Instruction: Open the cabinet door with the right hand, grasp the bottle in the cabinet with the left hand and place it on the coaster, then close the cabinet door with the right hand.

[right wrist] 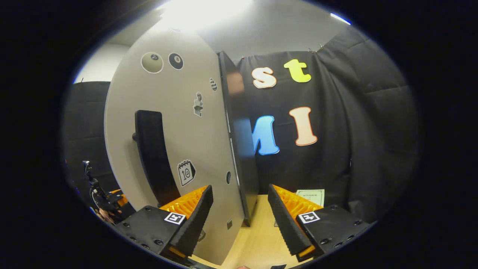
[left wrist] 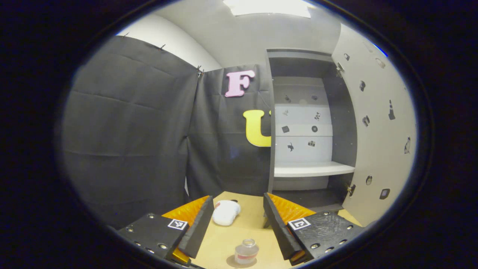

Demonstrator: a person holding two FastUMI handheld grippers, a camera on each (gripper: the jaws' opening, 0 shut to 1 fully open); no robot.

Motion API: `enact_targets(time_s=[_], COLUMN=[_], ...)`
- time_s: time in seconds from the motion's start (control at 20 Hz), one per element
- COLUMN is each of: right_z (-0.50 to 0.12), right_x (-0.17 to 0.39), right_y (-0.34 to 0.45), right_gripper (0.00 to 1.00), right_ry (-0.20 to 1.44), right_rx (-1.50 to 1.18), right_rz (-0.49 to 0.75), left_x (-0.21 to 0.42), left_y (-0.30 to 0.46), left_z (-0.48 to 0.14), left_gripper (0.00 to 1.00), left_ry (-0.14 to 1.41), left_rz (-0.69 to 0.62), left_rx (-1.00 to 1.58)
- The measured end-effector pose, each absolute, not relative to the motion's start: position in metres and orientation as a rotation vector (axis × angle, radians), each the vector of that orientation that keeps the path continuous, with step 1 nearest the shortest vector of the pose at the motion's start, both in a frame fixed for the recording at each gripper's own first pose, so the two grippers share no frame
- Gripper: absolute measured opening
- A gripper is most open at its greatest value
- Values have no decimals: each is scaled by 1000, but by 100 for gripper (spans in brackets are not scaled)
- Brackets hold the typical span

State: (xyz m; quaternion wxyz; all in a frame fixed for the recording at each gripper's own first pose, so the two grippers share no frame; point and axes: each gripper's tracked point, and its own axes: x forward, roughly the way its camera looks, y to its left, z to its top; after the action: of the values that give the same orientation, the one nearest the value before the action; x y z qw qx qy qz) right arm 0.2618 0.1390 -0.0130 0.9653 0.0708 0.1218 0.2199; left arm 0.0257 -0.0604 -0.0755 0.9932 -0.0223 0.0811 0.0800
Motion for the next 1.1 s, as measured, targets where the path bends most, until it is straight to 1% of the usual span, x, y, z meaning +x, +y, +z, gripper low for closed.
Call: enact_targets(time_s=[0.05, 0.1, 0.15, 0.25, 0.3, 0.35, 0.4, 0.65, 0.75, 0.8, 0.9, 0.95, 1.0, 1.1], right_z=[-11, -10, -10, -9, -9, -9, -10, -9, -7, -7, -9, -9, -10, -12], right_x=[261, 260, 258, 254, 250, 245, 242, 240, 242, 242, 245, 247, 250, 255], right_y=[139, 140, 143, 152, 159, 168, 177, 217, 232, 239, 254, 260, 267, 283], right_gripper=[93, 94, 88, 88, 96, 96, 95, 96, 96, 96, 96, 96, 96, 96], right_ry=[240, 237, 234, 239, 243, 249, 254, 269, 266, 266, 268, 269, 270, 276], right_rx=[121, 105, 94, 89, 92, 98, 106, 121, 115, 112, 113, 115, 118, 135], right_rz=[427, 408, 395, 377, 374, 375, 381, 419, 426, 431, 439, 443, 447, 458], left_x=[27, 28, 30, 37, 41, 43, 46, 49, 53, 54, 55, 55, 55, 55], left_y=[-53, -45, -39, -26, -19, -12, -6, 23, 35, 41, 52, 59, 66, 81], left_z=[-74, -73, -71, -73, -73, -74, -75, -85, -84, -84, -81, -79, -79, -80], left_gripper=[82, 81, 81, 80, 82, 81, 82, 82, 82, 80, 82, 80, 82, 82], left_ry=[161, 159, 155, 152, 154, 155, 153, 163, 164, 160, 150, 147, 145, 141], left_rz=[154, 149, 142, 126, 123, 122, 119, 118, 121, 122, 125, 127, 131, 142], left_rx=[-45, -47, -51, -61, -63, -66, -73, -96, -93, -93, -97, -99, -100, -99])
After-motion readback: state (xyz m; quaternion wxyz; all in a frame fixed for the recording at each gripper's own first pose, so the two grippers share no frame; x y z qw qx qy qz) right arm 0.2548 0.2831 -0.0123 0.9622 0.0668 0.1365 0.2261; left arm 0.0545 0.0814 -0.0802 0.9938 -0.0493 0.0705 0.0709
